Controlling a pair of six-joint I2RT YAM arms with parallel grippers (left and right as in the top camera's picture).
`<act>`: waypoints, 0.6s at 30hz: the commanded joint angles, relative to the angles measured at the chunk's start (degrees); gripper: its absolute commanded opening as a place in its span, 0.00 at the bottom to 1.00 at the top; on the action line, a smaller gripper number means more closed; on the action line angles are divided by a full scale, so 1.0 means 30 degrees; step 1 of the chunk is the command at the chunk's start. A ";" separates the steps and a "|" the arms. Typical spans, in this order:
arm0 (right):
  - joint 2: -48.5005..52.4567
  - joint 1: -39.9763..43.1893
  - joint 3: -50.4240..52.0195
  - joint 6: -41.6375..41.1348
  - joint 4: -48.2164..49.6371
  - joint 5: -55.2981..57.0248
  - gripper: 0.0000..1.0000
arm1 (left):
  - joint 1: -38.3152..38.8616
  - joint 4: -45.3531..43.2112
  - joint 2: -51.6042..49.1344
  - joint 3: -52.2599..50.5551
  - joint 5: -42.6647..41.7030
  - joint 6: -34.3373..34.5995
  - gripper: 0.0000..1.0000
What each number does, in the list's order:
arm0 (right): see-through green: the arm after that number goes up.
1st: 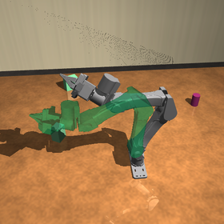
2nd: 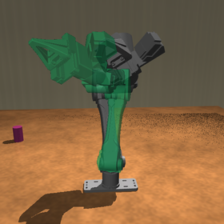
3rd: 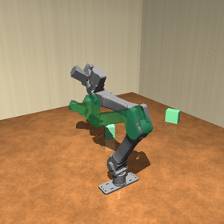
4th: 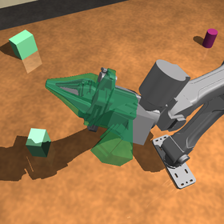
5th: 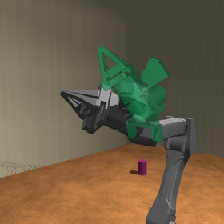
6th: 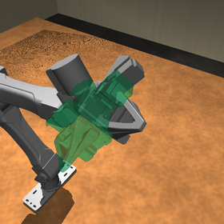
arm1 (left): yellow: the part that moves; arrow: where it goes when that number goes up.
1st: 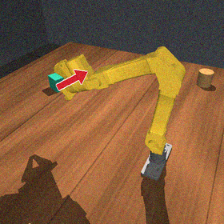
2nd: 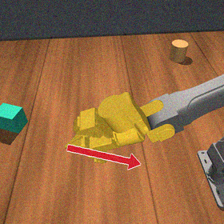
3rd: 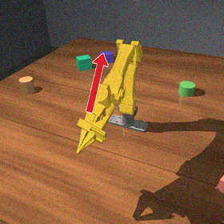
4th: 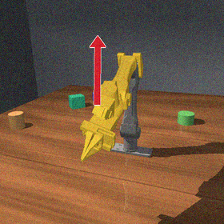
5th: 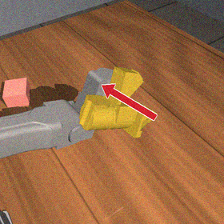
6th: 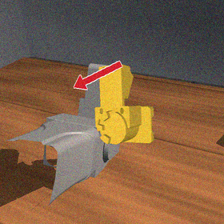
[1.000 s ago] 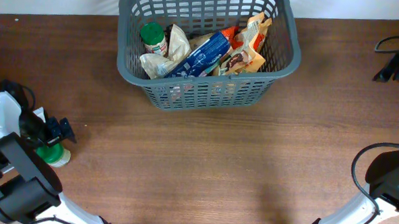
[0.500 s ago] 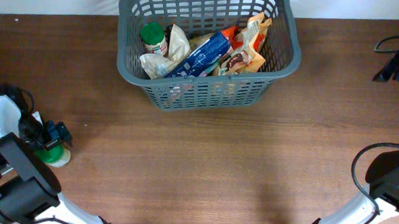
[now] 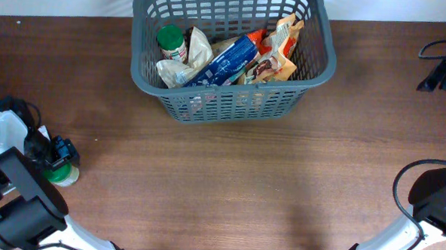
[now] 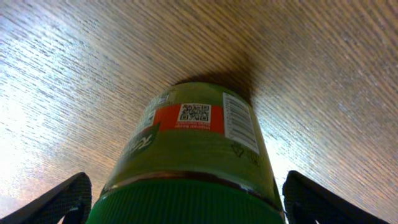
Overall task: Pack container
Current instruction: 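Grasp the lower green-lidded jar with the left gripper, then lift the second green jar into the basket and release it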
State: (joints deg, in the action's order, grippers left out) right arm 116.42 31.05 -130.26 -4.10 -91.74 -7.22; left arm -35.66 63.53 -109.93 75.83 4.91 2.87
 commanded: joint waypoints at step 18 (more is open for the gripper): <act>-0.0299 0.0036 0.0044 -0.0015 0.0007 -0.0175 0.99 | 0.0007 0.0918 0.0743 0.3184 -0.7380 0.0036 0.02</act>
State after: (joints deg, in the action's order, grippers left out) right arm 116.42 31.05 -130.26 -4.10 -91.74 -7.22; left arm -35.70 64.79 -109.49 77.03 -3.60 2.87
